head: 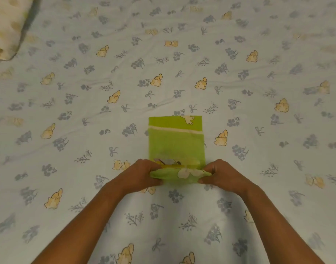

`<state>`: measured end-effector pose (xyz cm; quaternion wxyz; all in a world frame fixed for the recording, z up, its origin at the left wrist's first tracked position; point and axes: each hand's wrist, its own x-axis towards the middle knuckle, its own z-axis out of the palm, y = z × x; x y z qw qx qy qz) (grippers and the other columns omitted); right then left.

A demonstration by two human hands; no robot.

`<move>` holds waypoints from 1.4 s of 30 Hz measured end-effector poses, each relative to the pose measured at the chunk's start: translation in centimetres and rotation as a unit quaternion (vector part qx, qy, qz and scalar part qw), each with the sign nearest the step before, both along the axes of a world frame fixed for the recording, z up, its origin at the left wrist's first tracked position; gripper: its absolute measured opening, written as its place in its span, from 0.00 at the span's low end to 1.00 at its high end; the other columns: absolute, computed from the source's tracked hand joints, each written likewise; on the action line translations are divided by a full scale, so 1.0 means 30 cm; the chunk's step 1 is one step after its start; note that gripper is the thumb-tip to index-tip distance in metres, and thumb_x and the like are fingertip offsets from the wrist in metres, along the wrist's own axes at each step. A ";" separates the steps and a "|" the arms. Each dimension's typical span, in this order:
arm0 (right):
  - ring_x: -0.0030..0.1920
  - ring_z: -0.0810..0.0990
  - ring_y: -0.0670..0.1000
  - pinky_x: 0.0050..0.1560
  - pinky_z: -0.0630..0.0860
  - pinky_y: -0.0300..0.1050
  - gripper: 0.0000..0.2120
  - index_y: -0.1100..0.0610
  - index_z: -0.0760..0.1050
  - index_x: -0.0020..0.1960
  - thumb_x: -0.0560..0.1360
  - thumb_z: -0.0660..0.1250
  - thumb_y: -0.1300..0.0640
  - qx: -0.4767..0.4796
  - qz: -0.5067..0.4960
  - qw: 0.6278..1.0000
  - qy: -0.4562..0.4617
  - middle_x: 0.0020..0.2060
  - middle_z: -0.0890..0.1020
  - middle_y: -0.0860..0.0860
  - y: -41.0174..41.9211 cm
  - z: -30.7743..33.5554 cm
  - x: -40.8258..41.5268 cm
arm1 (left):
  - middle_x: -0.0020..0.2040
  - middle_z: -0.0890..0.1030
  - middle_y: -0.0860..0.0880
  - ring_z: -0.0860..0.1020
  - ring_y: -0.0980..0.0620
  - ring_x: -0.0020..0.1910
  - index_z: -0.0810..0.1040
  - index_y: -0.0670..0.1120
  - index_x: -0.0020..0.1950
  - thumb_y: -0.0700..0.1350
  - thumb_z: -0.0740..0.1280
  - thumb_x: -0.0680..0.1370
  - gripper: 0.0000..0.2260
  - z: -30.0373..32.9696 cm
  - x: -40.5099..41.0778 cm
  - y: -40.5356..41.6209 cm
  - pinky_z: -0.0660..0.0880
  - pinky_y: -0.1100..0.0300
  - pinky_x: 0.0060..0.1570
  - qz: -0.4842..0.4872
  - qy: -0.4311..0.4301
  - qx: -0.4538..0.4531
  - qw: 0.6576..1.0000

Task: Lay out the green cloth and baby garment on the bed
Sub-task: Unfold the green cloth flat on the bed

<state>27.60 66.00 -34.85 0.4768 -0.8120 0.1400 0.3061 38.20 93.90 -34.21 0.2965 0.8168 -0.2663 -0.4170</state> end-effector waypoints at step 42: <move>0.41 0.74 0.39 0.40 0.69 0.32 0.01 0.52 0.81 0.46 0.75 0.71 0.57 -0.181 -0.162 0.942 -0.232 0.45 0.75 0.45 0.000 -0.094 0.185 | 0.42 0.70 0.56 0.72 0.60 0.42 0.76 0.51 0.46 0.43 0.66 0.79 0.04 -0.137 0.178 -0.123 0.66 0.71 0.39 0.234 -0.226 -0.066 0.943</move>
